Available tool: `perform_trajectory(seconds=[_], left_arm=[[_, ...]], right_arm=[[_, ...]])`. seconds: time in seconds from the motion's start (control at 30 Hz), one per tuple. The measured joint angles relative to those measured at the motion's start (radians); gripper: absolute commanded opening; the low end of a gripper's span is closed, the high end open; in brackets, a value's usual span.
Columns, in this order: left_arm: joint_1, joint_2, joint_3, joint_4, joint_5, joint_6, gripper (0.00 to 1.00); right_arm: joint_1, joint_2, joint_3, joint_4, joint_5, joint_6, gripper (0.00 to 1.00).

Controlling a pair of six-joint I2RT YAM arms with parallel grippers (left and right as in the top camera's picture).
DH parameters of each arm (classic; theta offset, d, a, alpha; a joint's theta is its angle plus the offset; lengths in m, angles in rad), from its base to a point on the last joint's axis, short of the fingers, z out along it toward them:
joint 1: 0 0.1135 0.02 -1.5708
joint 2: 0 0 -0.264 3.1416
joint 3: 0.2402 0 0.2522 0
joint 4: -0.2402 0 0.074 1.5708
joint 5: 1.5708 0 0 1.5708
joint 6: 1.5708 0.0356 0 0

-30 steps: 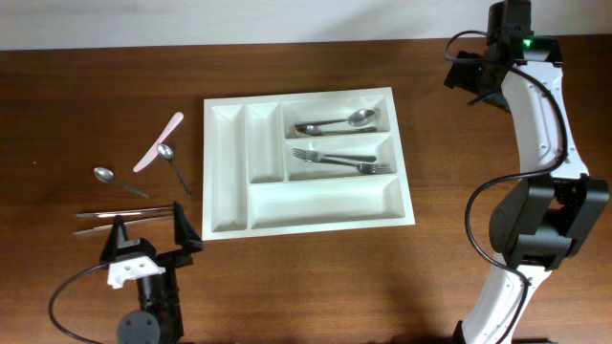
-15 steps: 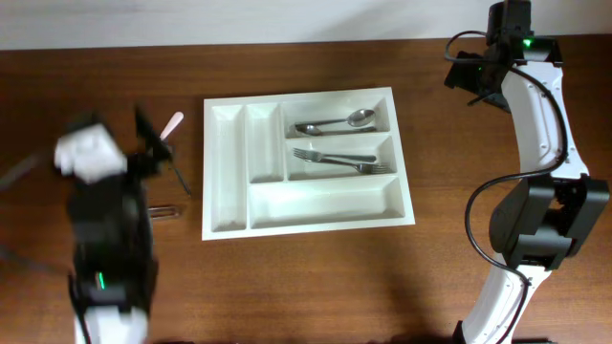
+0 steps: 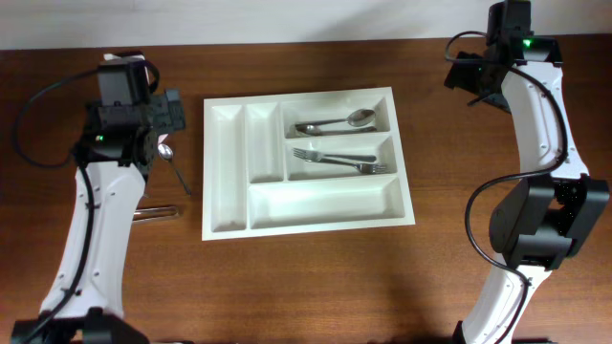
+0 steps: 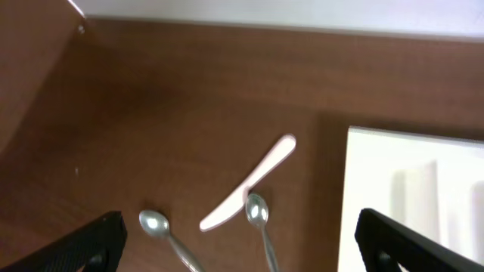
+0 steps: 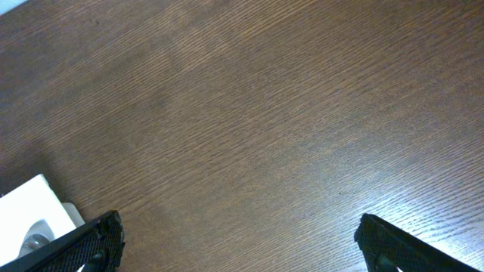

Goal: Pack container
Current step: 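Move the left gripper over the small spoon left of the tray, then lower the left gripper and grasp the small spoon's bowl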

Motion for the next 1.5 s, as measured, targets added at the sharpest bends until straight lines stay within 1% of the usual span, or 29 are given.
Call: perform_trajectory(seconds=[0.13, 0.3, 0.43, 0.53, 0.7, 0.83, 1.03, 1.33, 1.5], left_arm=[[0.000, 0.012, 0.000, -0.067, 0.040, 0.010, 0.99], [0.000, 0.012, 0.000, -0.150, 0.159, 0.015, 0.99], [0.000, 0.012, 0.000, -0.166, 0.281, 0.015, 0.99], [0.000, 0.012, 0.000, -0.169, 0.329, 0.015, 0.99], [0.010, 0.034, 0.002, -0.153, 0.278, -0.016, 0.99], [0.058, 0.130, 0.007, -0.089, 0.240, -0.047, 1.00], [0.102, 0.270, 0.007, 0.006, 0.217, -0.084, 0.93], [0.128, 0.335, 0.007, 0.115, 0.198, -0.152, 0.93], [0.129, 0.414, 0.007, 0.122, 0.183, -0.190, 0.93]], right_arm=[[0.000, 0.000, 0.000, 0.000, 0.000, 0.001, 0.99], [0.000, 0.000, 0.000, 0.000, 0.000, 0.000, 0.99], [0.000, 0.000, 0.000, 0.000, 0.000, 0.000, 0.99], [0.000, 0.000, 0.000, 0.000, 0.000, 0.000, 0.99], [0.000, 0.000, 0.000, 0.000, 0.000, 0.001, 0.99], [0.000, 0.000, -0.001, 0.000, 0.000, 0.001, 0.99], [0.000, 0.000, -0.001, 0.000, 0.000, 0.001, 0.99], [0.000, 0.000, -0.001, 0.000, 0.000, 0.000, 0.99], [0.000, 0.000, -0.001, 0.000, 0.000, 0.000, 0.99]])
